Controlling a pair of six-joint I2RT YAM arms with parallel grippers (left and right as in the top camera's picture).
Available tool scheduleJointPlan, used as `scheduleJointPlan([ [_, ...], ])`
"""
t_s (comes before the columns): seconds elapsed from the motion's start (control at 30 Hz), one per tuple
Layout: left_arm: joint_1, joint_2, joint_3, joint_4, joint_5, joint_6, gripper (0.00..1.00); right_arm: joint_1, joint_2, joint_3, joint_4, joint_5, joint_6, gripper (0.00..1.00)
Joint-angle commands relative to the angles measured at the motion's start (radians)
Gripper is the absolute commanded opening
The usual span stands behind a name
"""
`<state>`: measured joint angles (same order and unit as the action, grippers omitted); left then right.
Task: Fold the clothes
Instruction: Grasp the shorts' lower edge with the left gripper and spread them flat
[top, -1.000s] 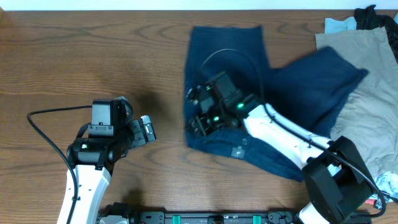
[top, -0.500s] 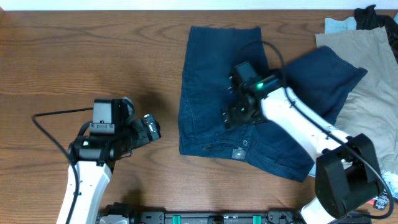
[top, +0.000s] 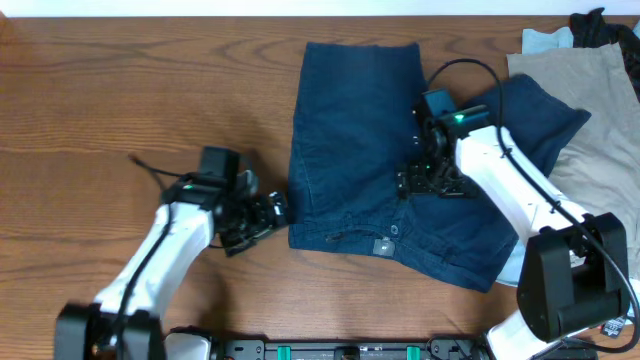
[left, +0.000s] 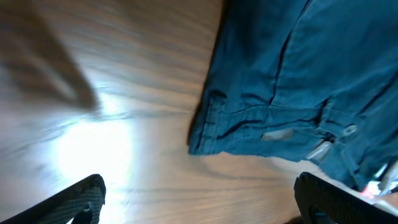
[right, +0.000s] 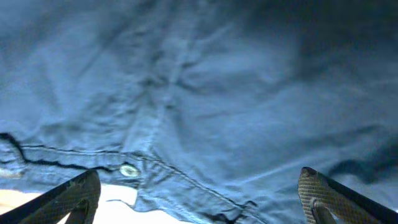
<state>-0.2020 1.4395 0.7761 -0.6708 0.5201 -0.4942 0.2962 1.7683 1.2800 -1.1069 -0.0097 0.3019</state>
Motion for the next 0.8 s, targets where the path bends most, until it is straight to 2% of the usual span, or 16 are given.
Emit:
scheduleJointPlan([
  [0.0,-0.068,0.076,-0.005,0.053,0.019,-0.044,0.98,-0.038,-0.011,0.012,-0.014,0.014,-0.011,0.99],
  [0.1,-0.125,0.137,-0.005,0.125,0.018,-0.051,0.99,-0.065,-0.011,0.012,-0.032,0.014,-0.011,0.99],
  [0.17,-0.153,0.172,-0.005,0.169,0.018,-0.05,0.93,-0.08,-0.011,0.012,-0.042,0.014,-0.011,0.99],
  [0.23,-0.166,0.197,-0.005,0.201,0.01,-0.05,0.73,-0.092,-0.011,0.012,-0.05,0.014,-0.011,0.99],
  [0.3,-0.165,0.208,-0.005,0.21,-0.019,-0.05,0.36,-0.101,-0.011,0.012,-0.061,0.016,-0.011,0.99],
  [0.33,-0.16,0.208,-0.005,0.205,-0.047,-0.05,0.11,-0.106,-0.011,0.012,-0.066,0.024,-0.011,0.99],
  [0.37,-0.153,0.204,-0.003,0.195,-0.07,-0.05,0.06,-0.109,-0.011,0.012,-0.072,0.034,-0.011,0.99],
  [0.6,0.012,0.164,0.106,0.063,-0.35,0.019,0.06,-0.122,-0.011,0.012,-0.101,0.084,-0.011,0.99],
  [0.7,0.13,0.16,0.25,0.018,-0.451,0.058,0.06,-0.122,-0.011,0.012,-0.101,0.084,-0.011,0.99],
  [0.77,0.209,0.16,0.365,0.005,-0.461,0.063,0.06,-0.122,-0.011,0.012,-0.1,0.081,-0.011,0.99],
])
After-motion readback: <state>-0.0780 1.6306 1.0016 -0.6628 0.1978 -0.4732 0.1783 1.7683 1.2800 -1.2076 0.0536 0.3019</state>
